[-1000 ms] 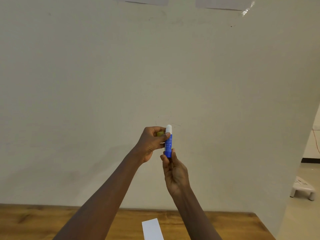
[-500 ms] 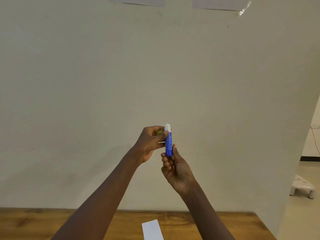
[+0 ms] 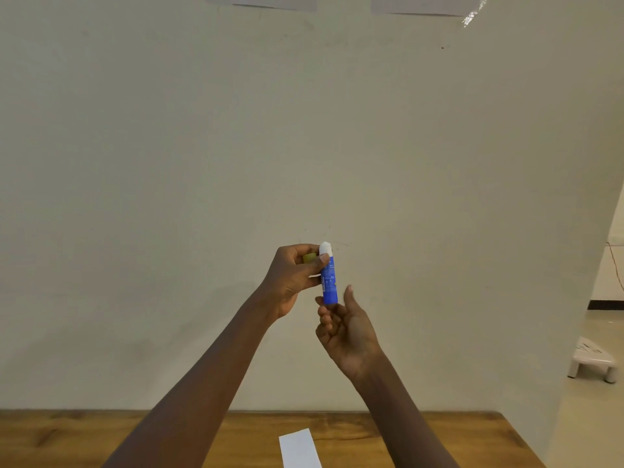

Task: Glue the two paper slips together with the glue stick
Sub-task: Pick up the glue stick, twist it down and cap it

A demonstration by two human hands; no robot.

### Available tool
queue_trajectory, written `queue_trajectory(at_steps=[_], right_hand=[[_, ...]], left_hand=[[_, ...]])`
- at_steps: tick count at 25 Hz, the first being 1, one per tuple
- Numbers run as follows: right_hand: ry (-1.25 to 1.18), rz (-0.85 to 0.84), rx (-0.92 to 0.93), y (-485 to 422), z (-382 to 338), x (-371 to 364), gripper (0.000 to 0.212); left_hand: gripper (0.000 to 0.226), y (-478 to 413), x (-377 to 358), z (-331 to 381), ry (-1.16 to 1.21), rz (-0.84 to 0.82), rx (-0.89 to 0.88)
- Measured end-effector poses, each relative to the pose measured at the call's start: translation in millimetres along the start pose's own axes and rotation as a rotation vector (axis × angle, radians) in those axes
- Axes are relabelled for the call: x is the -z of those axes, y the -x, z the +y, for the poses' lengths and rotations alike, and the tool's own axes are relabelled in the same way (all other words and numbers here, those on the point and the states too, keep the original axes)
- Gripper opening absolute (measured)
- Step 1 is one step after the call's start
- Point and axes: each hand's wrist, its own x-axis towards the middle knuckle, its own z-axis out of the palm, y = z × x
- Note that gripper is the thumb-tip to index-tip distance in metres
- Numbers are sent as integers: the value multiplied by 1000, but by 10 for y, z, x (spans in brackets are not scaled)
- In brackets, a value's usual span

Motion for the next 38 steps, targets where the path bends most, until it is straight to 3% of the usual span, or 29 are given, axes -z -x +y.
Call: queue_trajectory(at_steps=[10, 14, 20, 22, 25, 26, 31, 33, 35, 38], right_hand=[[-196, 16, 226, -12, 120, -31, 3], [-74, -34, 35, 30, 47, -15, 48], [-231, -82, 154, -28, 97, -8, 14], [-169, -90, 189, -3, 89, 10, 18], [-70, -93, 97, 23, 45, 19, 47], [-61, -63, 79, 28, 27, 9, 47], [-185, -39, 288, 10, 92, -39, 6], [-113, -21, 381, -2, 127, -51, 16], [-65, -32, 307, 18, 90, -79, 3], [22, -27, 77, 32, 5, -56, 51]], left_hand=[[24, -5, -88, -29, 29, 17, -16], [23, -8, -46, -2, -2, -1, -33], [22, -12, -89, 27, 1, 7, -48], [21, -8, -83, 36, -10, 16, -54], [19, -3, -51, 50, -7, -2, -50], [20, 3, -50, 52, -4, -14, -44], [19, 13, -107, 62, 2, -19, -56], [21, 23, -117, 40, -17, -7, -50], [22, 36, -111, 11, -30, -13, -48], [21, 42, -76, 2, -10, -22, -47]])
